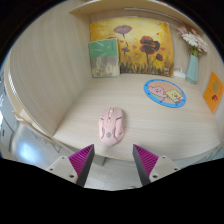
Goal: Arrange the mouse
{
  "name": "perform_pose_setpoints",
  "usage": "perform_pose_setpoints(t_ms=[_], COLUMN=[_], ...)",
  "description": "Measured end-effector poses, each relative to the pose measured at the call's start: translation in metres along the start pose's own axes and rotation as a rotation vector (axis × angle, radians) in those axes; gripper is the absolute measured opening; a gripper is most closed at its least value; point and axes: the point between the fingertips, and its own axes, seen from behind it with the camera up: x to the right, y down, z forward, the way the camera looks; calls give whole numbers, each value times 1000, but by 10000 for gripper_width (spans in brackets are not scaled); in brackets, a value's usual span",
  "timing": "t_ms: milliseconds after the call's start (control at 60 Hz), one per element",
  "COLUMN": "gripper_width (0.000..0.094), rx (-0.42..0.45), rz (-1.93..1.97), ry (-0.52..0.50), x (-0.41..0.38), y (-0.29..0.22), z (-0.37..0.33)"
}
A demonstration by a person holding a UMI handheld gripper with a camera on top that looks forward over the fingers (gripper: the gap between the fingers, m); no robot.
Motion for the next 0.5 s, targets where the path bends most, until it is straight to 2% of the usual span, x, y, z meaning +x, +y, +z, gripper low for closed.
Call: perform_pose_setpoints(t_ms=[300,400,450,500], gripper_width=[750,688,598,545], rx=[12,-11,-13,-18], rz=[-5,-9,-19,-20], ry=[49,68,81,85], x=[-4,-1,0,-1], y=[-55,-58,-58,-58], z=[61,73,76,75])
